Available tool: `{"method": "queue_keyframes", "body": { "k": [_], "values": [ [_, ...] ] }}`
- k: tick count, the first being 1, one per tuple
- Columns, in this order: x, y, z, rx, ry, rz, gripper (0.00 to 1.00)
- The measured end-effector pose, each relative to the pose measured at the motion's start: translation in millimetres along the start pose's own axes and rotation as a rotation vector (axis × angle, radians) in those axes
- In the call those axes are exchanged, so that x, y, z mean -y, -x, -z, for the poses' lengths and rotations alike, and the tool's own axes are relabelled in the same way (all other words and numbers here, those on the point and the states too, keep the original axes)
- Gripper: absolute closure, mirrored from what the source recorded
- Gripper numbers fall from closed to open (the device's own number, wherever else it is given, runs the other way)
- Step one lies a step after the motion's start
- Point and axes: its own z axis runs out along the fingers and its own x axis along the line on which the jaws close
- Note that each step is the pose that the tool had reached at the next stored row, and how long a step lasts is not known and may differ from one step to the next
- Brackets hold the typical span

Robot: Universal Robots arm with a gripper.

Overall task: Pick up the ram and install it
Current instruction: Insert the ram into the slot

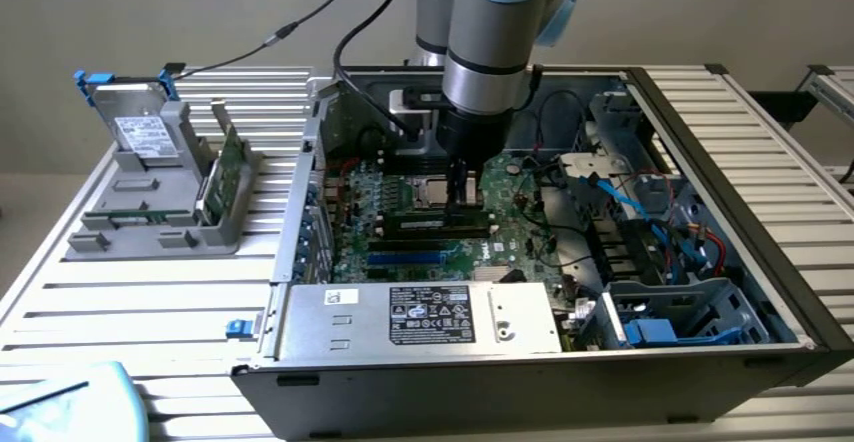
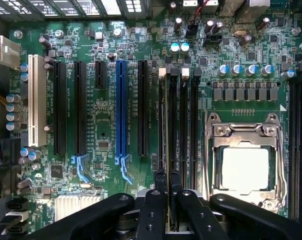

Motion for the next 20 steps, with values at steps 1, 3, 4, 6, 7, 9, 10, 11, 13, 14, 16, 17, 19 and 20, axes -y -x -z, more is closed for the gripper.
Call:
{"method": "queue_keyframes", "body": {
  "k": [1,3,4,6,7,9,10,11,13,14,16,17,19,20],
  "values": [
    [0.0,0.2,0.0,-0.0001,0.0,0.0,0.86],
    [0.0,0.7,-0.1,0.0001,-0.0001,0.0,0.86],
    [0.0,1.0,0.0,0.0,0.0,0.0,0.86],
    [-0.1,1.5,0.2,-0.0001,0.0,0.0,0.86],
    [-0.2,1.7,0.5,-0.0002,0.0001,0.0,0.86],
    [-0.3,2.0,1.9,-0.0001,0.0,0.0,0.86],
    [-0.4,2.0,2.6,-0.0001,0.0,0.0,0.86],
    [-0.4,2.1,2.9,0.0001,-0.0001,0.0,0.86],
    [-0.4,2.1,3.0,0.0,-0.0001,0.0,0.86],
    [-0.4,2.2,3.0,-0.0002,-0.0001,0.0,0.86],
    [-0.4,2.2,3.1,-0.0005,0.0,0.0,0.86],
    [-0.4,2.2,3.1,-0.0006,0.0,0.0,0.86],
    [-0.4,2.4,3.1,-0.002,0.0008,0.0,0.86],
    [-0.5,2.4,3.2,-0.0027,0.0019,0.0,0.86]
  ]
}}
